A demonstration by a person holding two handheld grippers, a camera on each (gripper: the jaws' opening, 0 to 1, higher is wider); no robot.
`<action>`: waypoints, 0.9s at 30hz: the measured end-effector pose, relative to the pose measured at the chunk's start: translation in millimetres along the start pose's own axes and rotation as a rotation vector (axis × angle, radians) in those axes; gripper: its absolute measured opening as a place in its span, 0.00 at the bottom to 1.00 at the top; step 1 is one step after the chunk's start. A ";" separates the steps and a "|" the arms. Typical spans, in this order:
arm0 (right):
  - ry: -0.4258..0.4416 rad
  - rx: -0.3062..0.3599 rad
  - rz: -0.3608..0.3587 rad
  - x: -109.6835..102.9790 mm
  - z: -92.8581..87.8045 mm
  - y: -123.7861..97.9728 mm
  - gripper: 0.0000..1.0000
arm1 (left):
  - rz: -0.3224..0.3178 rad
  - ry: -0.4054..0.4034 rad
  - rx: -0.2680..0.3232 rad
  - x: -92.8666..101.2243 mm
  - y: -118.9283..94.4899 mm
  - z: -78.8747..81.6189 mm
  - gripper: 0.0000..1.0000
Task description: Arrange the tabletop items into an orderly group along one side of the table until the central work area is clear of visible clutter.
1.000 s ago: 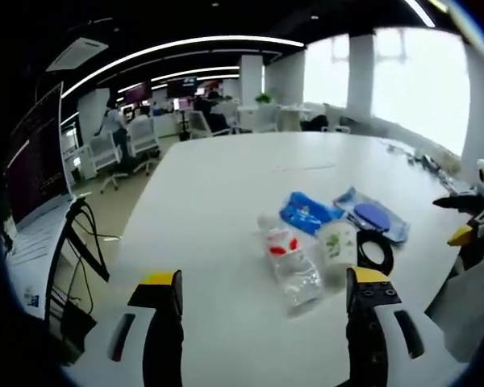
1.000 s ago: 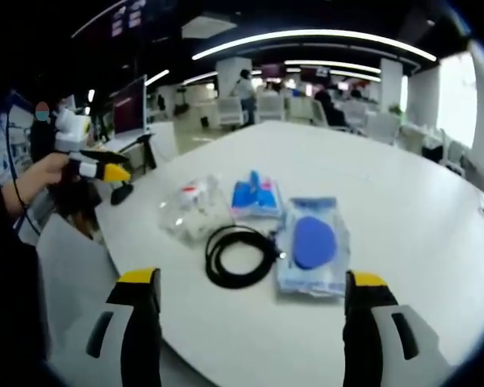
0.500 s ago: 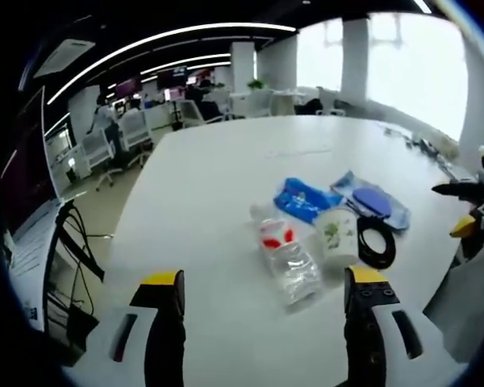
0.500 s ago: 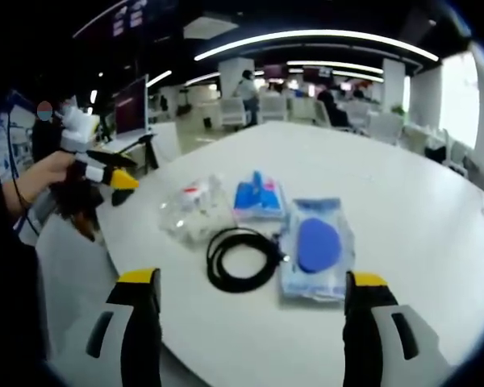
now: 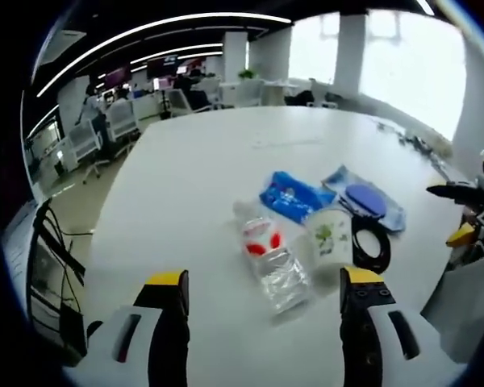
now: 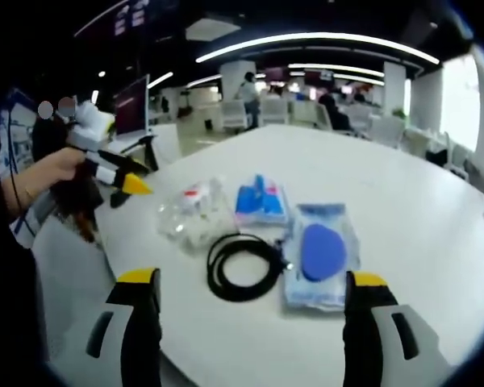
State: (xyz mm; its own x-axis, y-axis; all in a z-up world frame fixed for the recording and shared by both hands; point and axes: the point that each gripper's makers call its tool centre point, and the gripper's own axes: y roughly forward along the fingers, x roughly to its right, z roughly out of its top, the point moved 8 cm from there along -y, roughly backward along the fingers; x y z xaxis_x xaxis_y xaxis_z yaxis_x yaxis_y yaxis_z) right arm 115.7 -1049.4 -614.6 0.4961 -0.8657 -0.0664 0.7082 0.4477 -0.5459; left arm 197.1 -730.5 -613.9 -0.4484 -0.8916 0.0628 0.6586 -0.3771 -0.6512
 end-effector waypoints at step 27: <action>0.010 -0.012 0.013 2.8 -3.1 21.2 0.92 | -0.049 -0.194 -0.113 5.5 57.7 12.2 0.61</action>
State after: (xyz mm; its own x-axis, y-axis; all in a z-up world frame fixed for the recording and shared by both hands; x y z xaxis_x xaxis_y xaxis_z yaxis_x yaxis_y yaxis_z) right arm 130.6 -1043.0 -628.9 0.5003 -0.8619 -0.0820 0.6956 0.4566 -0.5547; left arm 240.0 -760.2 -641.9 -0.3464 -0.9086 0.2336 0.5618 -0.4003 -0.7240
